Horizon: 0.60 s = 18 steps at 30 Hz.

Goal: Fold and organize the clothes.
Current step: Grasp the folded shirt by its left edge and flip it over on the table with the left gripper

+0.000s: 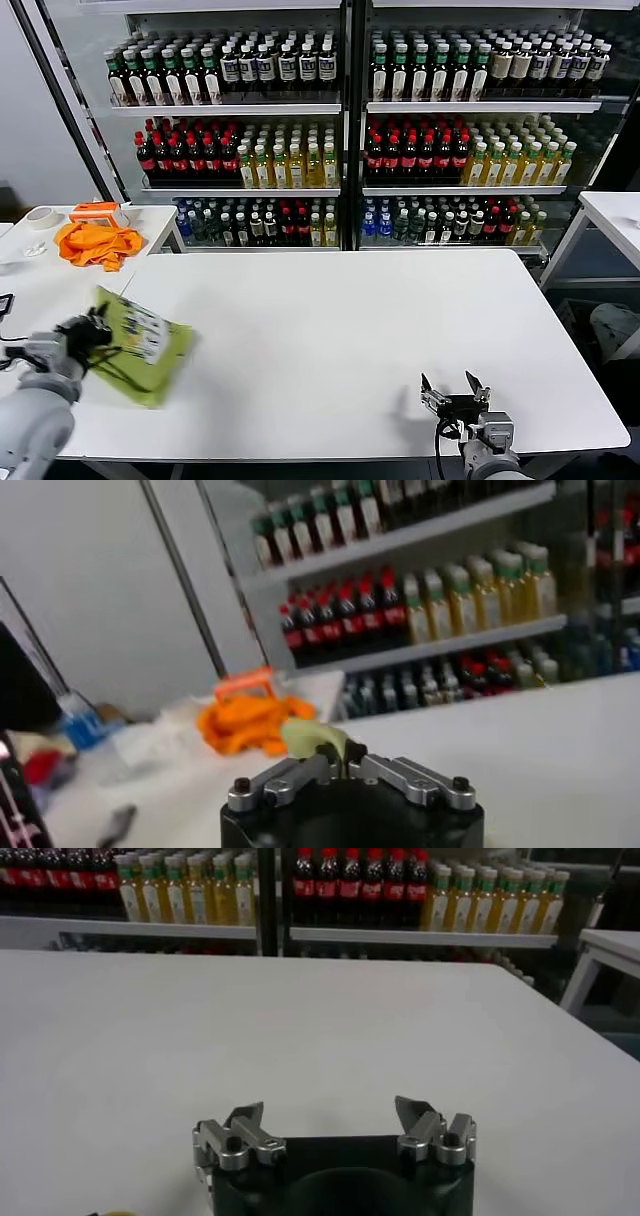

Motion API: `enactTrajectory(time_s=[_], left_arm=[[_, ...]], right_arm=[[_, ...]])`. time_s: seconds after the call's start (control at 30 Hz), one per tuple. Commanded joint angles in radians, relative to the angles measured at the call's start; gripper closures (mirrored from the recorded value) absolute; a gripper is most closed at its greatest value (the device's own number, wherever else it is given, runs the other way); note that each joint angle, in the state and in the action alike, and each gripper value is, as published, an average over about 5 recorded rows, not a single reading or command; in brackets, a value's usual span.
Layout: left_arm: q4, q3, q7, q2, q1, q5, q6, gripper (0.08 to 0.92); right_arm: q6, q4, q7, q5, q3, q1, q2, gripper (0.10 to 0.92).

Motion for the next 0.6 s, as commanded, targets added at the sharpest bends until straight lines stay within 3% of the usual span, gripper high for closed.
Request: enactTrajectory(time_s=[0.03,0.13,0.23,0.6], left_arm=[[-0.154,0.314,0.098,-0.201,0.010,0.253,-0.024,0.902],[-0.099,0.523,0.149,-0.364,0.034,0.417,-0.079,0.902],[-0.042,0.615,0.171,-0.449,0.023,0.500,-0.115,0.902],[0.015,0.666,0.211,-0.507,-0.069,0.538,-0.148,0.902]], right_arm=[[0.001,0.012,0.000,-0.004,0.015,-0.022,-0.001,0.203],[0.000,0.016,0.000,-0.003,0.036,-0.035,-0.006,0.203],[0.000,0.018,0.000,-0.003,0.050,-0.044,-0.006,0.203],[-0.002,0.025,0.002,-0.008,0.058,-0.046,-0.002,0.203]])
